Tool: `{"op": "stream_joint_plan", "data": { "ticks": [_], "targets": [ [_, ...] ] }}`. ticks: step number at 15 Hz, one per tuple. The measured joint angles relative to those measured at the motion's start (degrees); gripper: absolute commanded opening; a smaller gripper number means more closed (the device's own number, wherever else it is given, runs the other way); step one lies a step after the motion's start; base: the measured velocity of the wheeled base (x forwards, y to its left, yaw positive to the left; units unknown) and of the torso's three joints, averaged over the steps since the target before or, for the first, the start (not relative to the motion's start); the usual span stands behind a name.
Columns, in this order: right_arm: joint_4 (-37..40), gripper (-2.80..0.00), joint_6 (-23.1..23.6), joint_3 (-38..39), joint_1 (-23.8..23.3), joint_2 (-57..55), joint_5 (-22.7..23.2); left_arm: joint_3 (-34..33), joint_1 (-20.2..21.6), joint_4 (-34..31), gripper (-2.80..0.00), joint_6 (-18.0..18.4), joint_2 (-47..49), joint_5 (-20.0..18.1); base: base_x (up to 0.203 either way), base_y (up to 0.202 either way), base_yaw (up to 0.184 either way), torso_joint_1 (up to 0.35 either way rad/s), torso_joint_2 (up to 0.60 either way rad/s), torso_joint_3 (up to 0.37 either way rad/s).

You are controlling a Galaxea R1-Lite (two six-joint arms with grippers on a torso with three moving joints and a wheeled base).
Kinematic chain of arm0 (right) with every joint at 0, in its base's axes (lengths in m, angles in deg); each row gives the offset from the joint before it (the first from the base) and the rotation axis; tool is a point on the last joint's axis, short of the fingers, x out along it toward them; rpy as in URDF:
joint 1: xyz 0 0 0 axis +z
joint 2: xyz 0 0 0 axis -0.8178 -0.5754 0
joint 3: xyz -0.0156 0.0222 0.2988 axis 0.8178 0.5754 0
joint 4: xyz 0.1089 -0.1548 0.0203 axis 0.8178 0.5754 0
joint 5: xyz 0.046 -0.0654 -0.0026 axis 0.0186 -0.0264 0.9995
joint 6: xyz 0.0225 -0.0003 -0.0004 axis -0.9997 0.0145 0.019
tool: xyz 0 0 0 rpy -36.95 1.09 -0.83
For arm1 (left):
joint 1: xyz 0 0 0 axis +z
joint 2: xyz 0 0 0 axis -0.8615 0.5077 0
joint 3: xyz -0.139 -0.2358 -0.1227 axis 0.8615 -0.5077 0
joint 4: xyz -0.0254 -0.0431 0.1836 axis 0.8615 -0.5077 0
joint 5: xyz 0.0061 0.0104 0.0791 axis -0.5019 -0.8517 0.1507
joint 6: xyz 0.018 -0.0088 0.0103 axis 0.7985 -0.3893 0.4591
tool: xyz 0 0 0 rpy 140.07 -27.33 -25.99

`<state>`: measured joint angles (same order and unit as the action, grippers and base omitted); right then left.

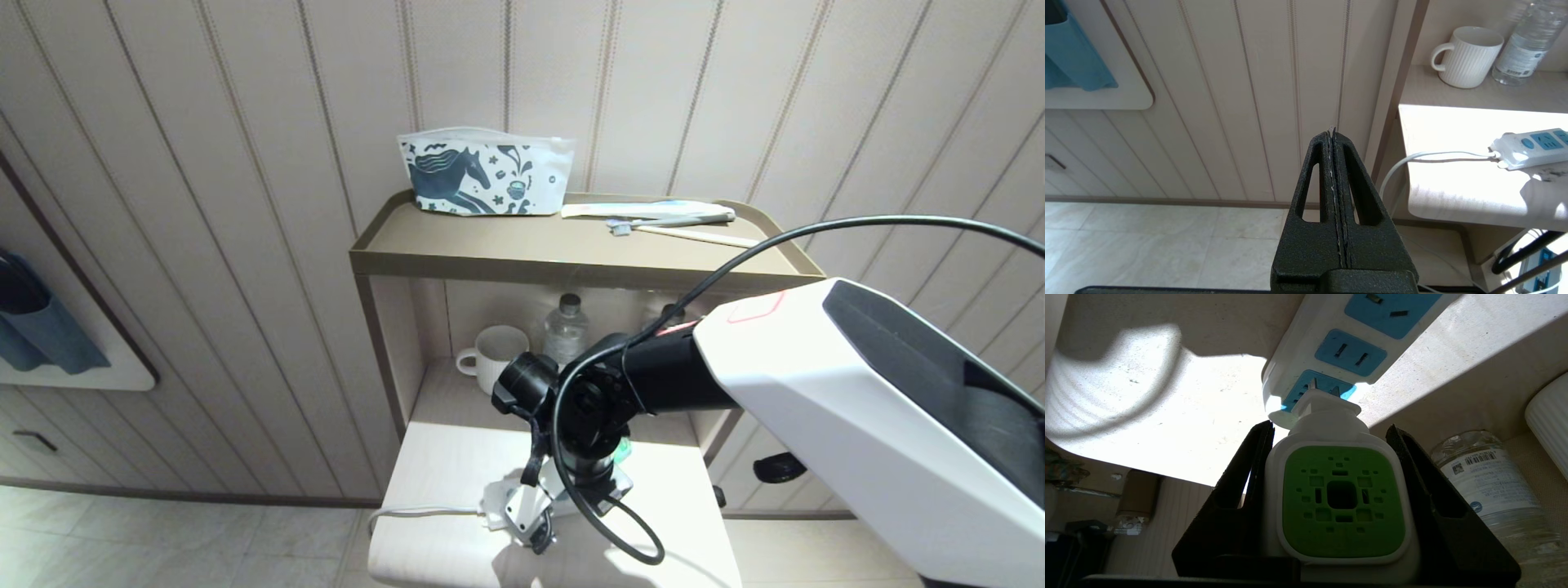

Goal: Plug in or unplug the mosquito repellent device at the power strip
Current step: Insert the plug into the socket

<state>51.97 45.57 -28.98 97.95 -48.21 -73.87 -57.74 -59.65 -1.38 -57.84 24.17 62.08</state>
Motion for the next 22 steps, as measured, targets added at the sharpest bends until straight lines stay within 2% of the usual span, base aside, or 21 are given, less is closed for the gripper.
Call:
{"op": "stream_joint_plan", "data": {
  "ticks": [15,22],
  "targets": [
    [-0.16,-2.80,-0.39,-1.90,0.63,-2.18,-0.02,0.00,-0.02,0.02,-2.80,0.00,0.00,-0.02,0.000,0.000,0.000,0.000,0.00,0.000],
    [-2.69,-2.80,-0.13,-3.17,1.02,-3.35,0.20,0.00,-0.02,0.04,-2.80,0.00,0.00,-0.02,0.000,0.000,0.000,0.000,0.00,0.000]
  ]
}}
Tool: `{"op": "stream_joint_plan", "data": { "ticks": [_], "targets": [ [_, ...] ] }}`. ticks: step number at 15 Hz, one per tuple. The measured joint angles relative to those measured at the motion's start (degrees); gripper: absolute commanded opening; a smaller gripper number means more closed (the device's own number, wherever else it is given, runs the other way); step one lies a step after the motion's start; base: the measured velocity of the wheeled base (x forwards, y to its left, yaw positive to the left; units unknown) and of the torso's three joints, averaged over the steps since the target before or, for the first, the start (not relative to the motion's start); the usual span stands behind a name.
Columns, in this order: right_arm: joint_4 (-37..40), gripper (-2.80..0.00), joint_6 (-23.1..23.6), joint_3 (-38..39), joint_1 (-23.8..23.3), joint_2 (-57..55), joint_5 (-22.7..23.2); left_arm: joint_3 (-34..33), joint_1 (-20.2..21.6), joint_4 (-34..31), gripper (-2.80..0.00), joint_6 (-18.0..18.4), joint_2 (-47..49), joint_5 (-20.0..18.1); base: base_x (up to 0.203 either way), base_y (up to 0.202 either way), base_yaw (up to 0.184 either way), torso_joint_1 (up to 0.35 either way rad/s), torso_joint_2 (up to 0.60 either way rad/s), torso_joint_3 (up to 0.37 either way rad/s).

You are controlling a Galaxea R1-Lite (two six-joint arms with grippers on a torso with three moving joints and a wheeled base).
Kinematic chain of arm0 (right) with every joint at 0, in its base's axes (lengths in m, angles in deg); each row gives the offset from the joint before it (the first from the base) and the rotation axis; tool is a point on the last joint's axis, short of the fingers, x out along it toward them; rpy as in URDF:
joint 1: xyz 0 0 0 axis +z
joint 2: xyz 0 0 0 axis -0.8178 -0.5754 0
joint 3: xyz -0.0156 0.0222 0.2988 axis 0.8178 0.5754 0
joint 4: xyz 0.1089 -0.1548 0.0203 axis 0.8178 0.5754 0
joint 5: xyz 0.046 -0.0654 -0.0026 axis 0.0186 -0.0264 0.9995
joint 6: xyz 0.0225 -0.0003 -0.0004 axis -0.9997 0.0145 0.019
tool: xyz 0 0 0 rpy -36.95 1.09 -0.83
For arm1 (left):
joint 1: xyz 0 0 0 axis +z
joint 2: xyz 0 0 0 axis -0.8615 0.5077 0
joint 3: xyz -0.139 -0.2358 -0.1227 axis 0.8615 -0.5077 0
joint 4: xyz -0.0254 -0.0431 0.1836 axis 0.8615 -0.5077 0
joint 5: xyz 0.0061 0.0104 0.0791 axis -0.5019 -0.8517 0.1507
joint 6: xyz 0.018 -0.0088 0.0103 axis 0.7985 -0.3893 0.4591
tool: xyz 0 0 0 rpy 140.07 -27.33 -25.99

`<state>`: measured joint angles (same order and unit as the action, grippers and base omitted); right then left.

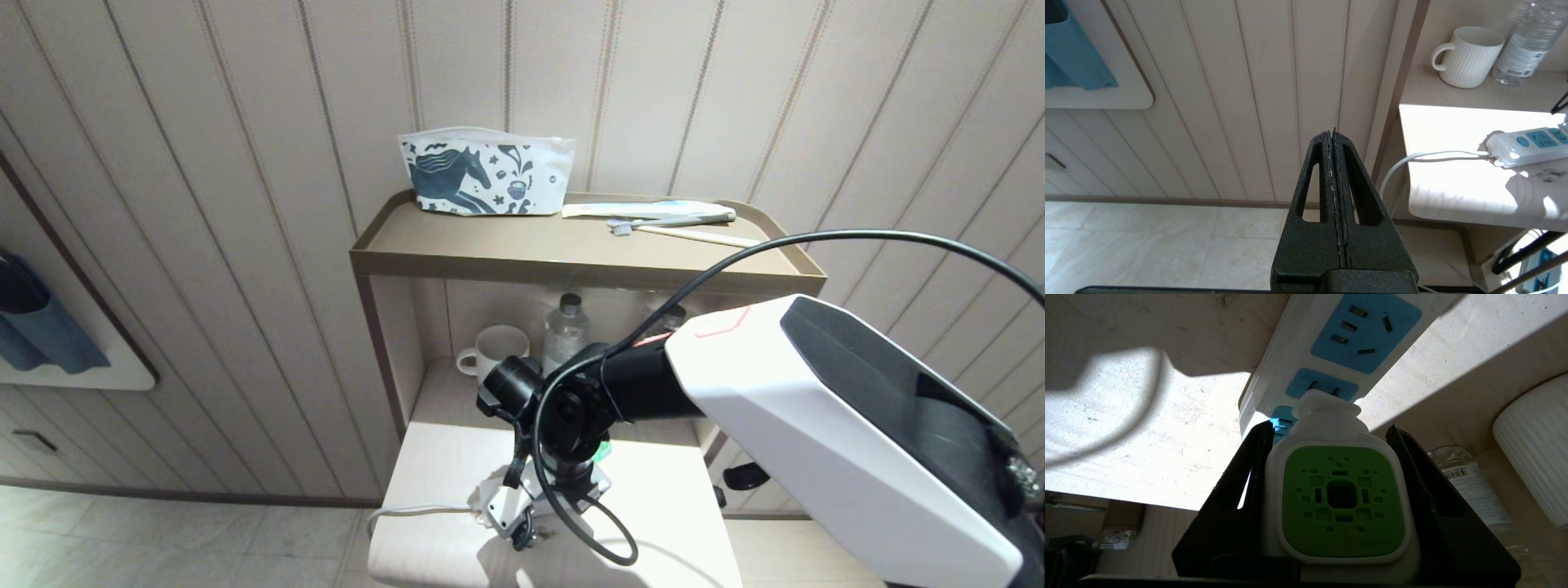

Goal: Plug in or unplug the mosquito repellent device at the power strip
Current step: Insert the plug into the socket

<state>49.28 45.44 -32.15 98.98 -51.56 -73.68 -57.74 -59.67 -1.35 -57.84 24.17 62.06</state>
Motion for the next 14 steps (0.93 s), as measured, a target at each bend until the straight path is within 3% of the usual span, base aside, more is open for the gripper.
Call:
{"op": "stream_joint_plan", "data": {
  "ticks": [11,14],
  "targets": [
    [-0.16,-2.80,-0.60,0.79,0.84,-0.97,0.08,0.00,0.00,-0.02,-2.80,0.01,0.00,0.00,0.000,0.000,0.000,0.000,0.00,0.000],
    [-4.36,-2.80,-2.11,3.01,1.01,-2.16,1.26,0.00,0.00,0.00,-2.80,0.01,0.00,0.00,0.000,0.000,0.000,0.000,0.00,0.000]
  ]
}}
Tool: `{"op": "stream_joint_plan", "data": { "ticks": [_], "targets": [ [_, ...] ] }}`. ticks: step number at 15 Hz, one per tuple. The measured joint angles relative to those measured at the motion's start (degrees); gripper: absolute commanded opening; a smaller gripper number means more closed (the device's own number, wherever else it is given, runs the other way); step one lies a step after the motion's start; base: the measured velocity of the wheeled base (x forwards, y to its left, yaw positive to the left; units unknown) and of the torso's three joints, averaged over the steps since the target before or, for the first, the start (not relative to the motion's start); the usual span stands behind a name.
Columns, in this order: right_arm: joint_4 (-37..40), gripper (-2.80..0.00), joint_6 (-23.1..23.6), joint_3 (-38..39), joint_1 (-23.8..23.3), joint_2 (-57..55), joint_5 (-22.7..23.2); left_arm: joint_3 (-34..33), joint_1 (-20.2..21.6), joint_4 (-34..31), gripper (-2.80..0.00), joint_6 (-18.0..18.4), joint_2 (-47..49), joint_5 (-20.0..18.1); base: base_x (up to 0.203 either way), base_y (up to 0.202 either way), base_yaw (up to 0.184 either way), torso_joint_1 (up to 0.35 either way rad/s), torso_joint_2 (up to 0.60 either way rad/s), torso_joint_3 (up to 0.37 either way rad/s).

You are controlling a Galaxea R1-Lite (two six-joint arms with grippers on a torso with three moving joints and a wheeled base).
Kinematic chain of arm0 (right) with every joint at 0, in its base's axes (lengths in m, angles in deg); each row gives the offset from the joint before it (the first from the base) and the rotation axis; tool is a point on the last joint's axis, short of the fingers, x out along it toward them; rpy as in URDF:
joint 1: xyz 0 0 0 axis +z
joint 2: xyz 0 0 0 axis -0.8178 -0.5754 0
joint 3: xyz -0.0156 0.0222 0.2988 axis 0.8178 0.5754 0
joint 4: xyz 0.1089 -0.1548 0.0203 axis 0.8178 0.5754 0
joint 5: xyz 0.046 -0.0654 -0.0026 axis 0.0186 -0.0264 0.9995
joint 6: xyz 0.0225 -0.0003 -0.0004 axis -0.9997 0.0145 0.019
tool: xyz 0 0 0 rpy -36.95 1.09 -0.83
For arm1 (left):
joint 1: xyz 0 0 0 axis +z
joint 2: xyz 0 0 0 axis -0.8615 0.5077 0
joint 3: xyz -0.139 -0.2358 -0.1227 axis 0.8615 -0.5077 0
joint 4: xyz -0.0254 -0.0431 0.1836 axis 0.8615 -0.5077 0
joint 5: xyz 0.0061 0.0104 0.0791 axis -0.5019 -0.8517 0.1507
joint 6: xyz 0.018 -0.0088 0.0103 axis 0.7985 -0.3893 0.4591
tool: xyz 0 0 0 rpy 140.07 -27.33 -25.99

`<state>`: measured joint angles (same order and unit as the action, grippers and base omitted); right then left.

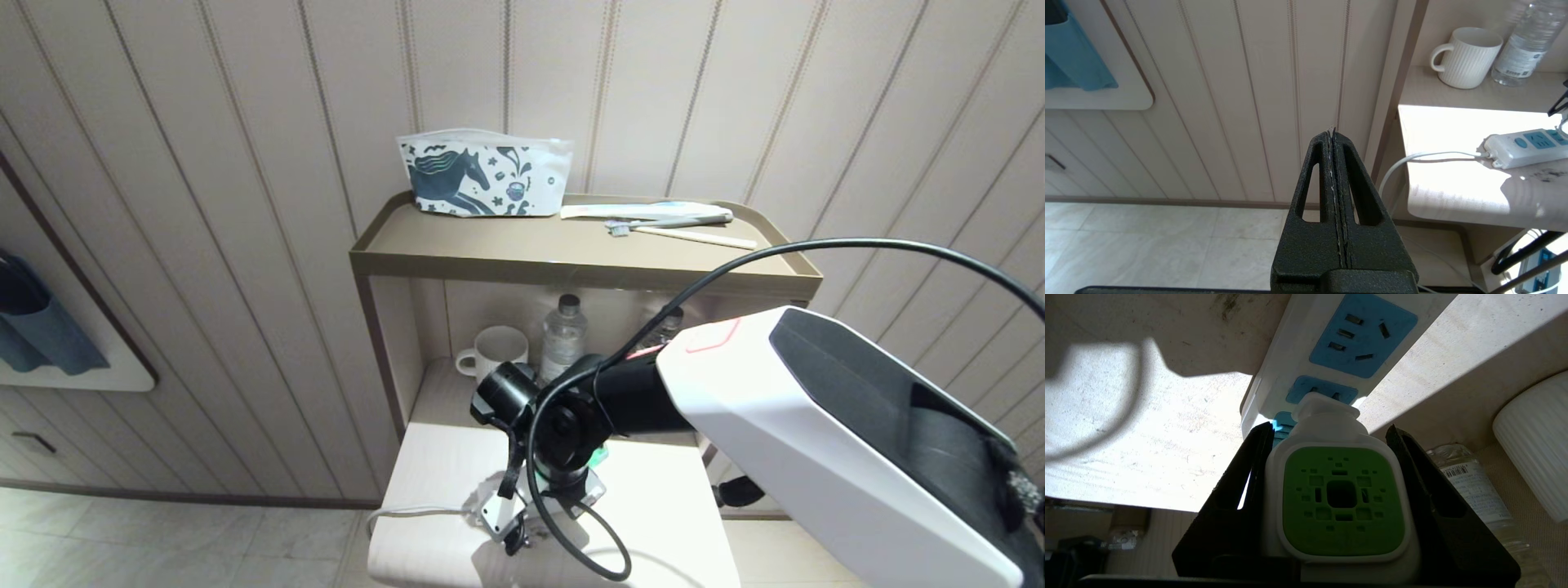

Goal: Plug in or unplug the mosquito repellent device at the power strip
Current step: Insert the plug into the socket

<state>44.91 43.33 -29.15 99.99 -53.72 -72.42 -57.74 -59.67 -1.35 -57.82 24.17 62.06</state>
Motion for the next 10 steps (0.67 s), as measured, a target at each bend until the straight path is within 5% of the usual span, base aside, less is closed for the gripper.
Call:
{"op": "stream_joint_plan", "data": {
  "ticks": [6,10],
  "targets": [
    [-15.05,-2.80,-1.59,7.85,0.13,-0.61,2.99,0.00,0.02,-0.02,-2.80,0.00,0.00,0.00,0.000,0.000,0.000,0.000,0.00,0.000],
    [-18.60,-2.80,-2.81,9.58,-0.03,-0.83,4.16,0.00,0.00,-0.02,-2.80,0.00,0.00,0.02,0.000,0.000,0.000,0.000,0.00,0.000]
  ]
}}
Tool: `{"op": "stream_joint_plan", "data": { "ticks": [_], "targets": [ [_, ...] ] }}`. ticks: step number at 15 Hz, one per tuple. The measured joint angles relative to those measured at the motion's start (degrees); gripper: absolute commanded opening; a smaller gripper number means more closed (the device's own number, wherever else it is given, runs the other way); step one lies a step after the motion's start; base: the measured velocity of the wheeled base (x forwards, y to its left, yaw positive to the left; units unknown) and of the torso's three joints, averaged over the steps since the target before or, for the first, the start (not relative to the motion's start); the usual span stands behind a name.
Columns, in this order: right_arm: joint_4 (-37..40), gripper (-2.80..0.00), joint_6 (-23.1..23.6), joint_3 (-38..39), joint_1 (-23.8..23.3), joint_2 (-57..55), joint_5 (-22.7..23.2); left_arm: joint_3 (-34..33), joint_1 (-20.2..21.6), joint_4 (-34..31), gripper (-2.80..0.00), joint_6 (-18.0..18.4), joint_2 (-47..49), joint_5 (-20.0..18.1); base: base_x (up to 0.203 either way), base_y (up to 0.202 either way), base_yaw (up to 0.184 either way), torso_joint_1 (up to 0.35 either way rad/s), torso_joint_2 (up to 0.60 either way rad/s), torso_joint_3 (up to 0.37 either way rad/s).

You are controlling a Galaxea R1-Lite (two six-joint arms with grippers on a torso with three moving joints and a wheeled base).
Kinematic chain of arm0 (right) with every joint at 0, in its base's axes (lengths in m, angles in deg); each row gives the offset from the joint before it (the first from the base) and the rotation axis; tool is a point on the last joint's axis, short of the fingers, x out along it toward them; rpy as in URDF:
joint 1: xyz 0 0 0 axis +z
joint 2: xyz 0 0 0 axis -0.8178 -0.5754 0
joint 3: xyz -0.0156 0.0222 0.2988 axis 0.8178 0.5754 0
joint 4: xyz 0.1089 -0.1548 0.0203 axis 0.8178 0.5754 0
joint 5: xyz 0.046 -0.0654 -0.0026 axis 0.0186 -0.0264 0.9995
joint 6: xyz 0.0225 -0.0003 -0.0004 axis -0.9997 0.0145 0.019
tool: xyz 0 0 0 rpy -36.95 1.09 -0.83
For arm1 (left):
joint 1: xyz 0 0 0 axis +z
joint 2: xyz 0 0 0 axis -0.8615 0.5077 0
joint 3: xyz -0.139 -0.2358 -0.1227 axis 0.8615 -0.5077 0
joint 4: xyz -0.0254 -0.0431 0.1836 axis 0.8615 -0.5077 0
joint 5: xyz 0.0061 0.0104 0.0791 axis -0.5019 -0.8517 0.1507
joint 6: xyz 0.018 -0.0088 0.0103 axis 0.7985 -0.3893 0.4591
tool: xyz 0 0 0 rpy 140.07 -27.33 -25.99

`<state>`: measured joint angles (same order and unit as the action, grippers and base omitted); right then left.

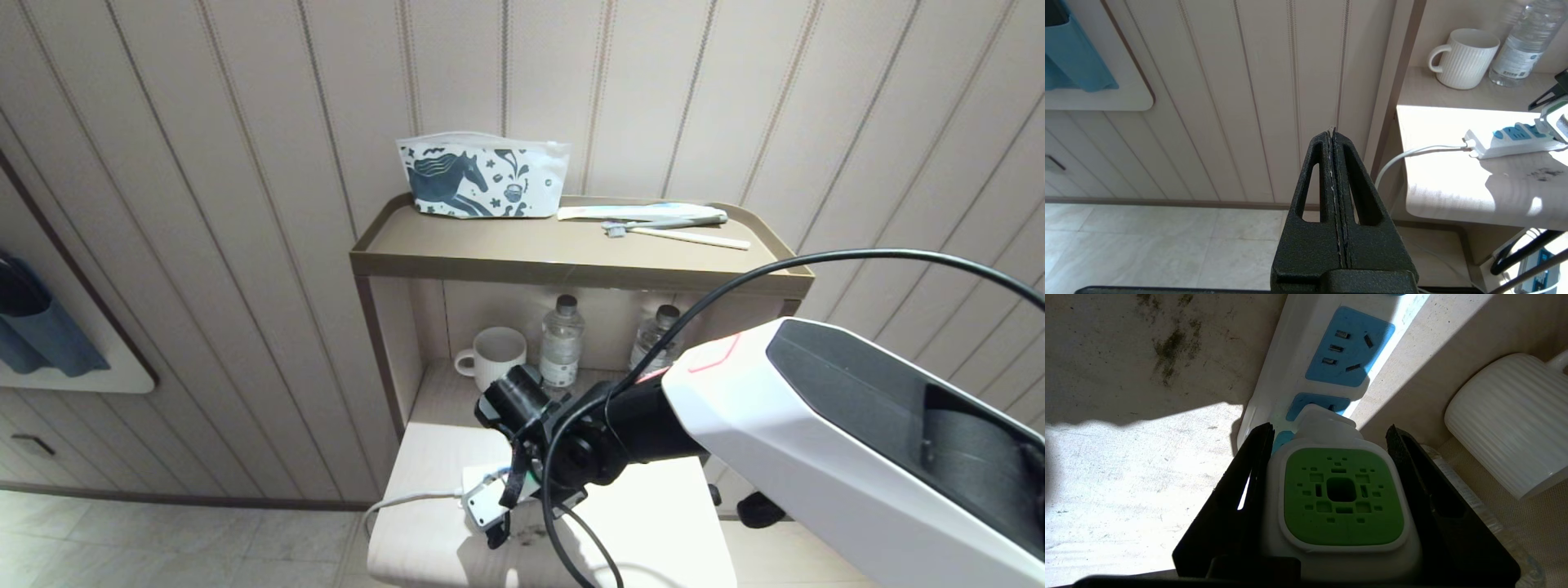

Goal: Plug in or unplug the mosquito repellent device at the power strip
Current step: Insert the plug into the socket

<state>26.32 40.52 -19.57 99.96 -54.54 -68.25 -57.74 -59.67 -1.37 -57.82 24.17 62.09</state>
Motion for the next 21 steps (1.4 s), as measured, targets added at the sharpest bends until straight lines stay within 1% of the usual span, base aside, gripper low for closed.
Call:
{"op": "stream_joint_plan", "data": {
  "ticks": [6,9,11,16,17,18,21],
  "targets": [
    [1.51,-2.80,0.22,-0.42,-0.14,0.43,0.37,0.00,0.00,0.02,-2.80,0.00,0.00,0.00,0.000,0.000,0.000,0.000,0.00,0.000],
    [5.24,-2.80,0.30,-0.81,-0.13,1.24,0.45,0.00,0.00,0.00,-2.80,-0.01,0.00,-0.03,0.000,0.000,0.000,0.000,0.00,0.000],
    [9.12,-2.80,0.44,-2.40,-0.11,1.38,0.61,0.00,0.00,0.00,-2.80,-0.01,0.00,0.00,0.000,0.000,0.000,0.000,0.00,0.000],
    [9.95,-2.80,0.49,-3.05,-0.11,1.38,0.56,0.00,0.00,0.00,-2.80,-0.01,0.00,-0.02,0.000,0.000,0.000,0.000,0.00,0.000],
    [11.29,-2.80,0.60,-3.80,-0.11,1.15,0.86,0.00,0.00,-0.02,-2.80,0.00,0.00,0.00,0.000,0.000,0.000,0.000,0.00,0.000],
    [14.55,-2.80,0.72,-6.01,-0.14,0.70,1.35,0.00,0.00,0.00,-2.80,-0.01,0.00,0.00,0.000,0.000,0.000,0.000,0.00,0.000],
    [29.41,-2.80,1.64,-18.91,-0.19,-1.42,2.99,0.00,0.00,0.02,-2.80,0.00,0.00,-0.01,0.000,0.000,0.000,0.000,0.00,0.000]
  ]
}}
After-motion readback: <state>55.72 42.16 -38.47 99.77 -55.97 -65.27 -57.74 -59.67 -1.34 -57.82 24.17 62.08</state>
